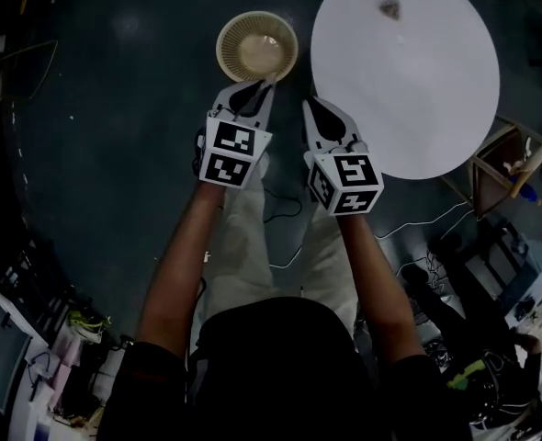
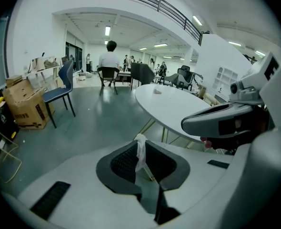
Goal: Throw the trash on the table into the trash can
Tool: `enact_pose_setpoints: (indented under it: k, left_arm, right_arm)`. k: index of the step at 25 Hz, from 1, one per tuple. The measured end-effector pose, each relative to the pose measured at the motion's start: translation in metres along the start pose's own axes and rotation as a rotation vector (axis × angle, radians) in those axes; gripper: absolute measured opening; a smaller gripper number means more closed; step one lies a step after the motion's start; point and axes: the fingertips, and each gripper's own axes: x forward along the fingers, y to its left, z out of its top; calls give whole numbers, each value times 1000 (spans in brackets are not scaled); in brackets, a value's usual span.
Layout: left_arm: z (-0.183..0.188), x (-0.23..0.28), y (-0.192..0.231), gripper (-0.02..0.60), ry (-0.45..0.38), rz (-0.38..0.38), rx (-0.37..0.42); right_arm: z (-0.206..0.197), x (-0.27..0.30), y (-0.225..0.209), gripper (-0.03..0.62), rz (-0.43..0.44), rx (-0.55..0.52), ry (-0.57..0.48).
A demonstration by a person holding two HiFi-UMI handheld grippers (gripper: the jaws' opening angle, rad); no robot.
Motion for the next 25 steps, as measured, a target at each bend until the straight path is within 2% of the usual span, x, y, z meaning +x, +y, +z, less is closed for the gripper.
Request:
enact_pose_setpoints:
  k: [6,10,18,25]
  left_arm:
    - [-29,22,49,58,9,19,-32]
    - [-52,46,76,58,19,20,-52]
    - [-113,105,98,58,48,0,-184]
    - [-151,149,120,58,90,-16,-164]
  right_arm:
    - [-19,56,24,18,22,-30,35]
    - [-37,91,23,18,15,-37,66]
    - [-89,144,7,18,-7,-14,128]
    - [-122,186,-16,18,-52,-12,178]
